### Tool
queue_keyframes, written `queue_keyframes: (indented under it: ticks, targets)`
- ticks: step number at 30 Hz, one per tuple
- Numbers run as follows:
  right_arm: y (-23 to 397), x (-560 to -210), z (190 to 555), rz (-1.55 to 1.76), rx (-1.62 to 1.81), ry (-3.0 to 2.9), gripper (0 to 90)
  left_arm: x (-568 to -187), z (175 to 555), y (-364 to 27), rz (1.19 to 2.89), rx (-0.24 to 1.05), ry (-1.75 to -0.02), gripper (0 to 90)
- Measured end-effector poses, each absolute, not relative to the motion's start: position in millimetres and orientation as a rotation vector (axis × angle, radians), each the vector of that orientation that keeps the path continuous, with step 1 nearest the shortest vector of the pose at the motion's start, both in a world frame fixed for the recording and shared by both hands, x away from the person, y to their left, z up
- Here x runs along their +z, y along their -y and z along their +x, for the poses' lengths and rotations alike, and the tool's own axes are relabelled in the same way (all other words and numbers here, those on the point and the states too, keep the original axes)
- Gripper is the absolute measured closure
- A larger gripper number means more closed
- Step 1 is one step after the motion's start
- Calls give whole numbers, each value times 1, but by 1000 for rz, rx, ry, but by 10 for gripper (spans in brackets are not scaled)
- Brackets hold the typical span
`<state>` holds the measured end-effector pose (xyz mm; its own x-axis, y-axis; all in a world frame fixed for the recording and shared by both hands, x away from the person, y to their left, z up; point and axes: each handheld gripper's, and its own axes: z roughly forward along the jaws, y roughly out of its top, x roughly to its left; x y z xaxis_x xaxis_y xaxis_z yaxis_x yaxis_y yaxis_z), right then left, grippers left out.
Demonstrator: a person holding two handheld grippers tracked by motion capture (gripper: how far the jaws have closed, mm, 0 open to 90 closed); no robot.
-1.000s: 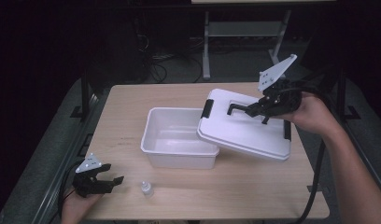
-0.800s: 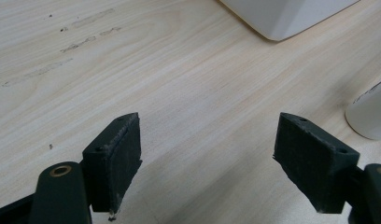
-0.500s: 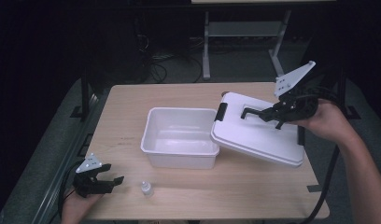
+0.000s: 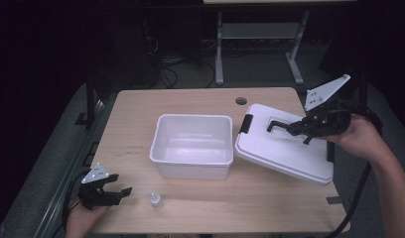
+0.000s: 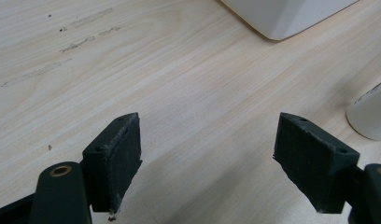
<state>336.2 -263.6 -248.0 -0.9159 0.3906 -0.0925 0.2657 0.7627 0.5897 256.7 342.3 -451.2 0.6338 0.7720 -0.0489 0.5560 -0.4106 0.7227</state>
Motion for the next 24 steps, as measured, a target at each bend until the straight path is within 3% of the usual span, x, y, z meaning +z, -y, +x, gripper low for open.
queue_keyframes:
  ticks: [24]
  targets:
    - [278, -302, 333, 580, 899, -2781, 839, -452, 257, -343, 2131, 384, -1032, 227]
